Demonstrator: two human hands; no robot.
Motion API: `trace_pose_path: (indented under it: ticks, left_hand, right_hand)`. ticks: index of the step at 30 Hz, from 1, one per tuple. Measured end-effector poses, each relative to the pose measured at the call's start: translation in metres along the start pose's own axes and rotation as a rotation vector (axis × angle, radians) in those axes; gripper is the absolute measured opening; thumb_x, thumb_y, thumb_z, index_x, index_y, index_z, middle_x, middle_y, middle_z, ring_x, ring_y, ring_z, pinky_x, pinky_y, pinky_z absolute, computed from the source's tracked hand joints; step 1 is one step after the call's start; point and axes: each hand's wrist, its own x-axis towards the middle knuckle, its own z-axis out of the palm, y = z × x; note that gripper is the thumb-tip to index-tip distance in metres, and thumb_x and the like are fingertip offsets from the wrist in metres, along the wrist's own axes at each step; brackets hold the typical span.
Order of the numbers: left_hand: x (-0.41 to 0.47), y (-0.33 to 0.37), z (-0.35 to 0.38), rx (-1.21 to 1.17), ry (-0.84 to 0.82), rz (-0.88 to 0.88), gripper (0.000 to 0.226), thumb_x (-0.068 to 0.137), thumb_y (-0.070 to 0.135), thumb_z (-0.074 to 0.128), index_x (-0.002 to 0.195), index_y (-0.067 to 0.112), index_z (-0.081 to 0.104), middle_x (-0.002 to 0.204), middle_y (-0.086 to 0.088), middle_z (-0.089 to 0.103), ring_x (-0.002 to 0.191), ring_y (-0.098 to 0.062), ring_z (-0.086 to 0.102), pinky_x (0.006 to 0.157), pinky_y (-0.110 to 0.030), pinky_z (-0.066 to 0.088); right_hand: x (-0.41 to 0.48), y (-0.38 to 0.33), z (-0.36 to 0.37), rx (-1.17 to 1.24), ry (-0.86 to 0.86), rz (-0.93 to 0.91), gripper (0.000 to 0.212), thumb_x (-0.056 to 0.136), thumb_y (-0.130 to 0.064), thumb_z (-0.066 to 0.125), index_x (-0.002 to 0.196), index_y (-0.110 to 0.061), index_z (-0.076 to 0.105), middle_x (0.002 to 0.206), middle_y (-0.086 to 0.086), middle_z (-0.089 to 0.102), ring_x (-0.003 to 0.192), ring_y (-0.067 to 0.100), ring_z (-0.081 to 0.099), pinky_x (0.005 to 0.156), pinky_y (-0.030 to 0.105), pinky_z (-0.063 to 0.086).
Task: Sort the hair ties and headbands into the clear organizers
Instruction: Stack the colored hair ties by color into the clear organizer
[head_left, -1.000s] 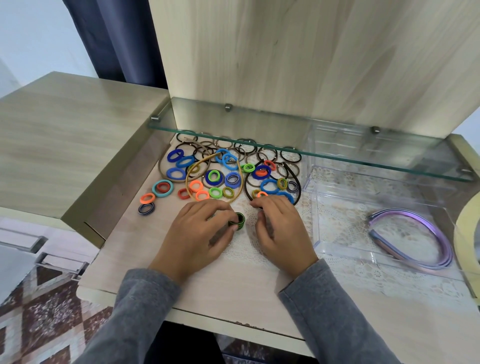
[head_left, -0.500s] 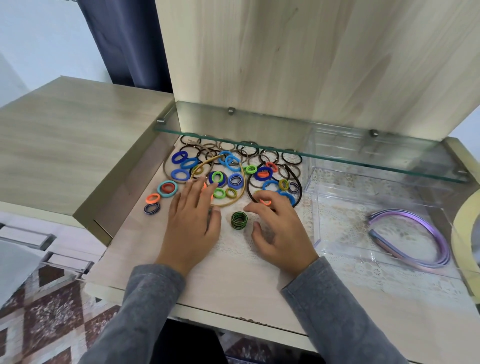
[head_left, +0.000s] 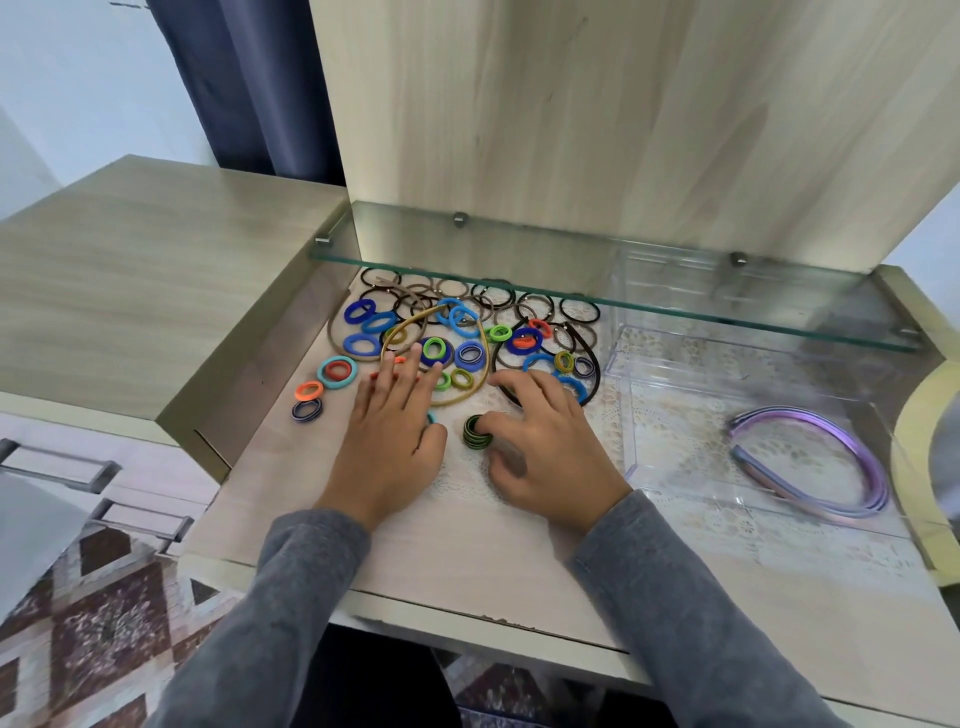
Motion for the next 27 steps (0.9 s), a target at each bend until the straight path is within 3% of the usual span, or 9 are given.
trace_pose_path:
  ticks: [4,9,20,23,27]
  left_hand:
    - [0.000,-0.001,0.000,0.006,-0.026,0.009,0.090,0.071,0.046,0.010,0.158,0.027,0.021,0.167,0.005,-0.003,0.152,-0.017,-0.014,0.122,-0.038,-0.009]
    - [-0.001,-0.003,-0.005,-0.032,-0.065,0.054,0.091,0.067,0.049,0.016,0.157,0.037,0.020,0.166,0.010,-0.009,0.143,-0.007,-0.032,0.117,-0.032,-0.018]
    - [0.004,-0.005,-0.010,0.013,-0.241,0.073,0.096,0.062,0.060,0.019,0.156,0.044,0.003,0.161,0.007,-0.028,0.138,-0.016,-0.044,0.113,-0.040,-0.025]
    - [0.000,-0.004,-0.010,0.098,-0.220,0.096,0.092,0.068,0.060,0.016,0.157,0.040,0.006,0.164,0.004,-0.023,0.145,-0.022,-0.035,0.116,-0.049,-0.019]
    - [-0.009,0.003,-0.002,0.264,-0.041,0.203,0.077,0.081,0.050,0.032,0.153,0.024,0.036,0.166,-0.009,0.015,0.153,-0.034,0.006,0.118,-0.062,0.007]
  right_hand:
    - [0.007,0.003,-0.003,-0.061,-0.055,-0.018,0.021,0.070,-0.030,0.059,0.089,-0.025,0.068,0.129,0.004,0.052,0.119,0.026,0.040,0.088,0.038,0.036]
    - [0.013,0.002,-0.009,-0.131,-0.122,-0.062,0.019,0.069,-0.030,0.065,0.086,-0.024,0.071,0.123,0.004,0.054,0.115,0.029,0.045,0.088,0.043,0.042]
    - [0.012,0.003,-0.019,-0.145,-0.155,-0.080,0.012,0.078,-0.027,0.071,0.089,-0.022,0.073,0.123,0.004,0.053,0.116,0.028,0.044,0.093,0.045,0.041]
    - [0.010,0.005,-0.021,-0.127,-0.171,-0.090,0.014,0.079,-0.026,0.072,0.092,-0.019,0.074,0.125,0.003,0.052,0.119,0.027,0.041,0.095,0.042,0.037]
    - [0.008,0.008,-0.023,-0.075,-0.178,-0.082,0.016,0.078,-0.024,0.074,0.092,-0.016,0.074,0.123,0.003,0.053,0.120,0.027,0.041,0.098,0.044,0.038]
